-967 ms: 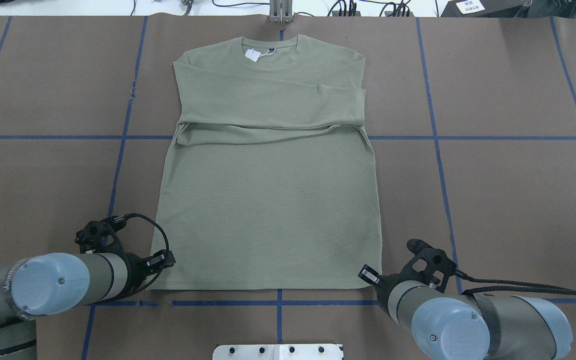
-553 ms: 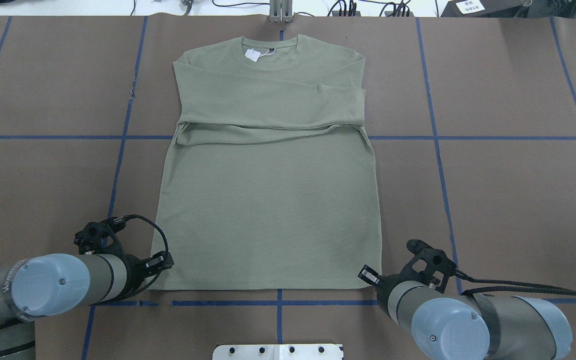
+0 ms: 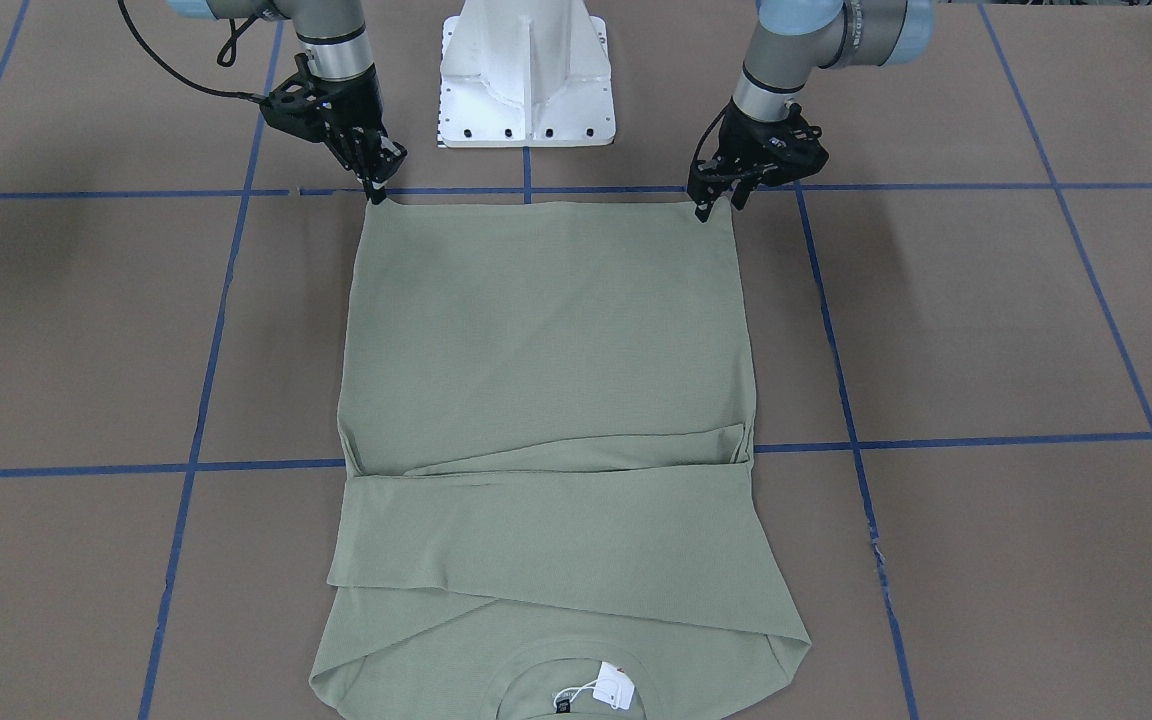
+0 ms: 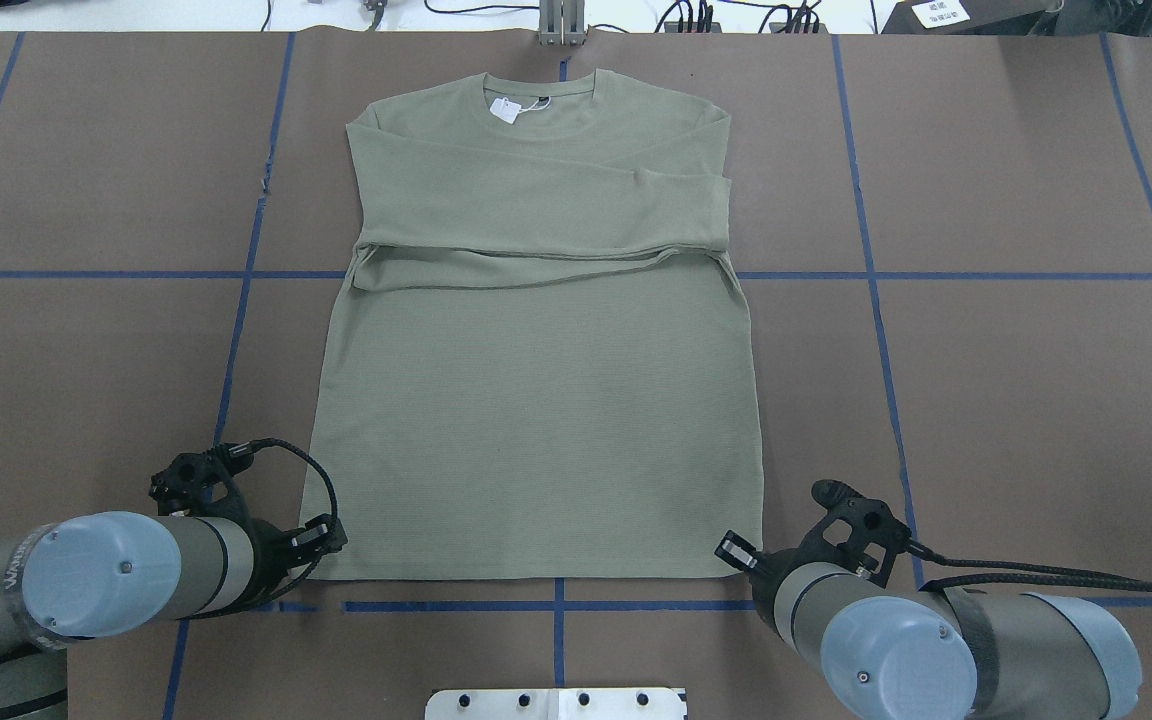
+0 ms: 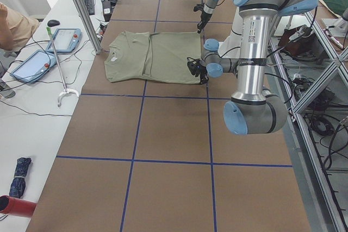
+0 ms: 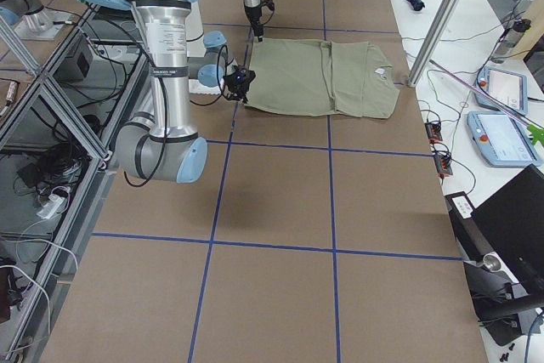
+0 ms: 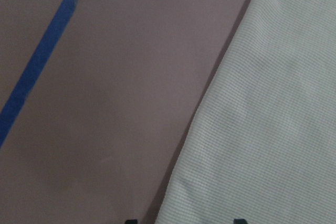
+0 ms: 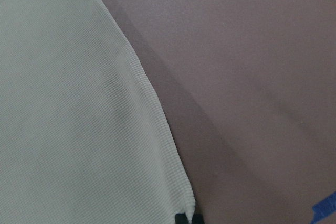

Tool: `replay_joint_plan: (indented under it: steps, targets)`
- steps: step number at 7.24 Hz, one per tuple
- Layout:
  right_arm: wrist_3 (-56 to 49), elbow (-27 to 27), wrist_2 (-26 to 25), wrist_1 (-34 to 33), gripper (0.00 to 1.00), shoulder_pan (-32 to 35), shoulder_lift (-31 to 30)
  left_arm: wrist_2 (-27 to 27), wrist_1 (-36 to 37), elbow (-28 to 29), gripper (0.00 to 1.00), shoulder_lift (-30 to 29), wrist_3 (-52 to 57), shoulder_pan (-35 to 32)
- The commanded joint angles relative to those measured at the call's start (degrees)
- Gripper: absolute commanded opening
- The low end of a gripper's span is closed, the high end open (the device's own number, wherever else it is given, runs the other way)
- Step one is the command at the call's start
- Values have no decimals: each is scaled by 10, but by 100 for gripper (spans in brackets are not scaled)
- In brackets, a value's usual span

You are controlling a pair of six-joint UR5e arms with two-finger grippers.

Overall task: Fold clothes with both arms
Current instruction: 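Grasp the hem corners with both grippers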

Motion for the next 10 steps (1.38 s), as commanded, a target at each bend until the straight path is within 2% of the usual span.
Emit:
replay_joint_plan:
  steps: [1, 2, 4, 7, 9, 10]
  targets:
    - [0, 0, 0, 0, 0, 0, 0, -2, 3, 0, 54, 2, 0, 8]
    - [0, 0, 0, 0, 0, 0, 0, -2, 4, 0, 41, 2, -2, 9]
    - [0, 0, -1, 0, 0, 0, 0, -3, 12, -4, 0, 2, -2, 9]
    - [0, 17, 0, 0, 0, 3, -2, -37, 33, -52, 0, 4, -5, 9]
    - [0, 35, 1, 0, 0, 4, -16, -41, 36, -63, 0, 0, -34, 35]
    - [0, 58, 9, 0, 0, 3, -46, -44, 34, -69, 0, -3, -35, 35]
